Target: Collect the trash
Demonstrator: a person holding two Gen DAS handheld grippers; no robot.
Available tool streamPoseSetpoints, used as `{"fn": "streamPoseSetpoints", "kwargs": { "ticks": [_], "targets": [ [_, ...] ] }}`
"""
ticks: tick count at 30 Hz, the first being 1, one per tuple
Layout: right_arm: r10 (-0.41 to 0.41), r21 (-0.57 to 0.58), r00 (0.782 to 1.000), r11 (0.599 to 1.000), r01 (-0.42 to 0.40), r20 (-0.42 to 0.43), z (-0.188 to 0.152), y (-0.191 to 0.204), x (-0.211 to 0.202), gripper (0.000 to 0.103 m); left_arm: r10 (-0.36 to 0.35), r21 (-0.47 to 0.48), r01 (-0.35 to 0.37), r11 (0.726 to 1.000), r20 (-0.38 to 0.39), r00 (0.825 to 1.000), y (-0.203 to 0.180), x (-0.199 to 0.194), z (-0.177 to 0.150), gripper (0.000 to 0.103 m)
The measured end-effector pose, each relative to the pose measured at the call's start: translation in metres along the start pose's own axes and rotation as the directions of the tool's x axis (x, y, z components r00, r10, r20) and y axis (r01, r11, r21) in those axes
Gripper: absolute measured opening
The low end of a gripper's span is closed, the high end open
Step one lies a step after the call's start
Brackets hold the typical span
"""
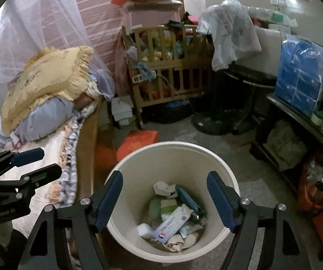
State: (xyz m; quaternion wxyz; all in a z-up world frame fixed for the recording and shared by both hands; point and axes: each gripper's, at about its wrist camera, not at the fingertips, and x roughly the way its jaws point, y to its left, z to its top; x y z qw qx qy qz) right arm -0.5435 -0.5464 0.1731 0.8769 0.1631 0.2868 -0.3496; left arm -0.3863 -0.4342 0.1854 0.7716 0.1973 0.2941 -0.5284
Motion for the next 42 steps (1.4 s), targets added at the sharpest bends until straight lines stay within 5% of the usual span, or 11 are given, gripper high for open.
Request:
{"fn": "streamPoseSetpoints", "kwargs": {
  "ticks": [16, 42],
  "targets": [
    [-0.03, -0.062, 0.995, 0.997, 0.035, 0.09, 0.008, 0.029, -0.037, 0.081, -0.002, -0.106, 0.014, 0.994, 0.113, 0.994, 0.019, -0.042, -0.005, 0.062],
    [-0.026, -0.065, 0.996, 0.997, 0.032, 0.082, 0.011, 0.03, -0.041, 0.082, -0.02, -0.133, 0.037, 0.99, 0.128, 0.992, 0.02, -0.047, -0.009, 0.062]
  ]
}}
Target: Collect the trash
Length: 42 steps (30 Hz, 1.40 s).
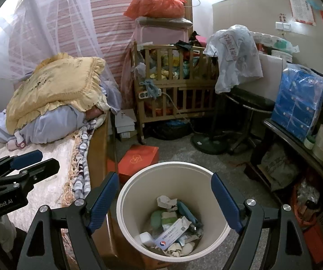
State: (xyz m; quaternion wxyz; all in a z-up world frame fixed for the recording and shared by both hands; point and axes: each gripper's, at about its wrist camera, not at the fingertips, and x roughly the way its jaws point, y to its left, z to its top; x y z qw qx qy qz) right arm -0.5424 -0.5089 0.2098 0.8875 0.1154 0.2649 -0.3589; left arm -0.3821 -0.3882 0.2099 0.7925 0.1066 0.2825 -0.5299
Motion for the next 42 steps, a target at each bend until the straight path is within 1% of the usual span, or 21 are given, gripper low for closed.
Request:
{"fn": "streamPoseSetpoints", "kwargs": {
  "ticks": [31, 42],
  "targets": [
    [0.003, -0.003, 1.0, 1.0, -0.003, -0.01, 0.001, 0.0, 0.004, 0.084, -0.001, -0.023, 0.0, 1.0, -0.009, 1.0, 0.002, 0.003, -0.006, 0.062],
    [0.008, -0.008, 1.0, 1.0, -0.008, -0.021, -0.007, -0.001, 0.008, 0.085, -0.002, -0.027, 0.002, 1.0, -0.01, 1.0, 0.003, 0.004, -0.005, 0.062]
  ]
}}
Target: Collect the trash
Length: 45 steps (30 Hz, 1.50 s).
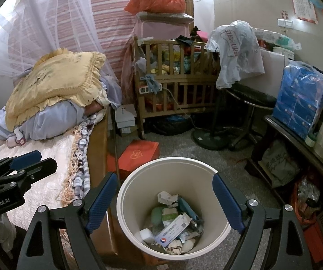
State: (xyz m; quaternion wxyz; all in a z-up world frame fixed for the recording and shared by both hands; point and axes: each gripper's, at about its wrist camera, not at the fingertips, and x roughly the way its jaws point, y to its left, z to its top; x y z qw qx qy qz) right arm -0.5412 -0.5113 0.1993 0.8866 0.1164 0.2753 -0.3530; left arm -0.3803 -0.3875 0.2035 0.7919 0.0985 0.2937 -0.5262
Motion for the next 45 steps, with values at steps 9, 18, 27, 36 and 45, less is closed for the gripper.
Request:
{"fn": "streamPoseSetpoints", "kwargs": {
  "ticks": [9, 18, 27, 36, 45],
  "targets": [
    [-0.001, 0.002, 1.0, 1.0, 0.001, -0.005, 0.002, 0.0, 0.002, 0.085, -0.001, -0.006, 0.001, 1.0, -0.003, 1.0, -0.001, 0.002, -0.002, 0.062],
    [0.001, 0.002, 1.0, 1.0, -0.001, -0.009, 0.002, -0.001, 0.003, 0.086, 0.002, -0.008, -0.002, 1.0, -0.002, 1.0, -0.001, 0.003, -0.001, 0.062],
    [0.002, -0.003, 1.0, 1.0, -0.002, -0.017, 0.005, -0.002, 0.005, 0.086, -0.001, -0.009, 0.001, 1.0, -0.002, 1.0, 0.001, 0.003, -0.001, 0.062],
    [0.001, -0.002, 1.0, 1.0, -0.001, -0.022, 0.007, -0.002, 0.006, 0.086, -0.001, -0.014, 0.001, 1.0, -0.004, 1.0, -0.002, 0.004, -0.003, 0.062],
    [0.004, -0.003, 1.0, 1.0, -0.004, -0.027, 0.009, -0.002, 0.007, 0.087, 0.001, -0.02, -0.001, 1.0, -0.007, 1.0, -0.008, 0.004, -0.006, 0.062]
  ]
}}
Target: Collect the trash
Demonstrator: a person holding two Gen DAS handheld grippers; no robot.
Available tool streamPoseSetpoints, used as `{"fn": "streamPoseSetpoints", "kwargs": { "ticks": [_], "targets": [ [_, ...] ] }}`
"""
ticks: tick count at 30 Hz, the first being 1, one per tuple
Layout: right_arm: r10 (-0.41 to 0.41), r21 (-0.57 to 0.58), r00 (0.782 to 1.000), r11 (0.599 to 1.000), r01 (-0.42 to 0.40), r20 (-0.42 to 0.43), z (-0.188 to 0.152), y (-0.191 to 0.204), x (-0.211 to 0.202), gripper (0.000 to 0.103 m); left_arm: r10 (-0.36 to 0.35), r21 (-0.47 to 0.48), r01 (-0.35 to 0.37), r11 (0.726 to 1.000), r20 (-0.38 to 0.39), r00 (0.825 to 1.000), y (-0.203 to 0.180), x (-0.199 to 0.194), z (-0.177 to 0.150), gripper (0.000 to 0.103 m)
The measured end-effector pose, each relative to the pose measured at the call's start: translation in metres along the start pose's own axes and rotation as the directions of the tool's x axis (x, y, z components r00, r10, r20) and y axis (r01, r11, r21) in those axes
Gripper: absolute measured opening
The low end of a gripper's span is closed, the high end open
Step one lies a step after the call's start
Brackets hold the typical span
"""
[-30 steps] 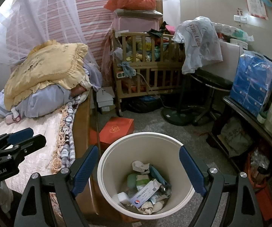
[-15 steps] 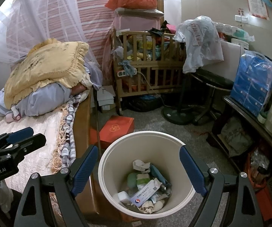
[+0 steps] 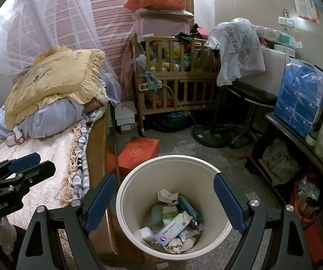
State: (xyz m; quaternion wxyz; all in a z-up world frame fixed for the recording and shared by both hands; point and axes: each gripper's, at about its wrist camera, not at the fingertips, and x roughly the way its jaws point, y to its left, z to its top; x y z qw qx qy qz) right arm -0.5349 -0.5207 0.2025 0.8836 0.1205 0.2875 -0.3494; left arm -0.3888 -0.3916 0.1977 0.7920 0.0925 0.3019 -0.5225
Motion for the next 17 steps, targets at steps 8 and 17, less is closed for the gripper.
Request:
{"fn": "streamPoseSetpoints", "kwargs": {
  "ticks": [8, 17],
  "targets": [
    [0.005, -0.004, 1.0, 1.0, -0.005, -0.007, 0.0, 0.001, 0.003, 0.087, -0.002, 0.0, 0.002, 1.0, 0.0, 1.0, -0.002, 0.0, -0.002, 0.062],
    [0.032, -0.013, 0.999, 0.999, -0.033, -0.028, 0.001, 0.011, 0.007, 0.088, 0.003, -0.008, -0.003, 1.0, 0.007, 1.0, 0.002, -0.006, -0.004, 0.062]
  ]
}}
